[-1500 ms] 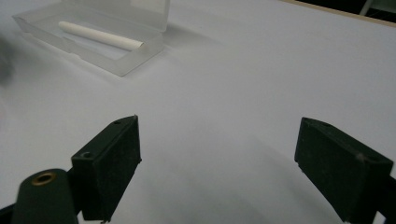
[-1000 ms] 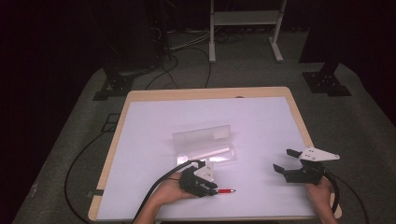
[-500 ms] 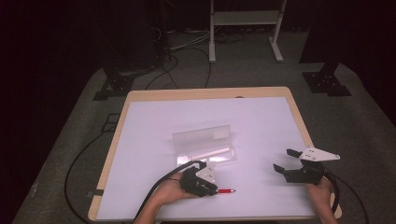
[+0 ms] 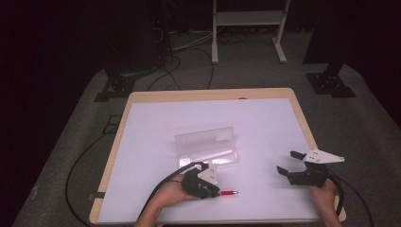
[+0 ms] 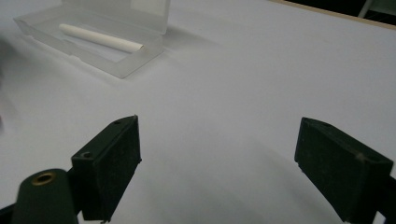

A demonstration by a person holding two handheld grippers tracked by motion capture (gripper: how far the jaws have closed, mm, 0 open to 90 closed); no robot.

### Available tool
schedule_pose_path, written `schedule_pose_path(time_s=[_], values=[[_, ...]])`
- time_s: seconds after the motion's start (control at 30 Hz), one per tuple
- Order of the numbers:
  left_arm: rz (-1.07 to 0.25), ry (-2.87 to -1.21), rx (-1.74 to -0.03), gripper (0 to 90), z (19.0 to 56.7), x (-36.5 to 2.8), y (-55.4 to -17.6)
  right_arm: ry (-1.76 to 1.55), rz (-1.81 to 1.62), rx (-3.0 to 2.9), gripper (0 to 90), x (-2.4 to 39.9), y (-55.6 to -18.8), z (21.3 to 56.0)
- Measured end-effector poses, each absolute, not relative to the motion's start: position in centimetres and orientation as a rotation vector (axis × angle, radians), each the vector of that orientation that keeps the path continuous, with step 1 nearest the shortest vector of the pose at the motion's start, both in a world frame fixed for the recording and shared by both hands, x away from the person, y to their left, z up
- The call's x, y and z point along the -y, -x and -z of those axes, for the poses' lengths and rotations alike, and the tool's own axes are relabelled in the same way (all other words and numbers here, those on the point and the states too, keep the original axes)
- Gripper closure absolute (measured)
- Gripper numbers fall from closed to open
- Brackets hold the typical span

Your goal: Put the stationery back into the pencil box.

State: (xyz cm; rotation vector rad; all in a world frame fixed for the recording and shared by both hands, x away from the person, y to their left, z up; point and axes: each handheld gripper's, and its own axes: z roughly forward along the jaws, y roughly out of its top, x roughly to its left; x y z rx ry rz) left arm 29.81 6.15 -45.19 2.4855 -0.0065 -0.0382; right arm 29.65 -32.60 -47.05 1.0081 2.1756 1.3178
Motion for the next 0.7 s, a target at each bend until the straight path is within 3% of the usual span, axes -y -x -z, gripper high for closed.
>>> schedule_pose_path(time_s=[0.7], values=[[0.027, -2.508, -0.005, 79.8, 45.5, -6.1, -30.2, -1.006, -1.318, -2.175, 13.6, 32.6, -29.6, 47.0]])
